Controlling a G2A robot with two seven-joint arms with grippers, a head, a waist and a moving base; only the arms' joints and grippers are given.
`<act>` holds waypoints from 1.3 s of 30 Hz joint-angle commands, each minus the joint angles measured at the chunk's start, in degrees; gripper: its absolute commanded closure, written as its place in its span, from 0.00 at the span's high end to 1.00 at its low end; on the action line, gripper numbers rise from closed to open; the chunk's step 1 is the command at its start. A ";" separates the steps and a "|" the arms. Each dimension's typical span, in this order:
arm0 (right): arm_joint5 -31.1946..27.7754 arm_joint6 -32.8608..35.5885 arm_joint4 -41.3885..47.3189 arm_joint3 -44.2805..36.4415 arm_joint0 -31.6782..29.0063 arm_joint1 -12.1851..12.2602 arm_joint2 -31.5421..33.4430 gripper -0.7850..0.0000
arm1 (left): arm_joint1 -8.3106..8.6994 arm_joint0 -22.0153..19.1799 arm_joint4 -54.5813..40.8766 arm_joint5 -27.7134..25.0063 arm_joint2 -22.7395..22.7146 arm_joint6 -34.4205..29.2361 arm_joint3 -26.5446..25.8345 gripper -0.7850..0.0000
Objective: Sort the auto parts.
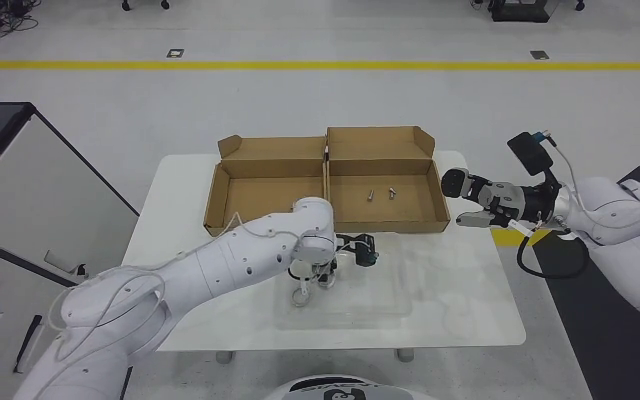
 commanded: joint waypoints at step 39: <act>0.00 0.00 0.00 0.00 0.00 0.00 0.00 1.00 | 11.62 12.45 -44.19 -17.71 -34.37 31.40 -9.06 0.00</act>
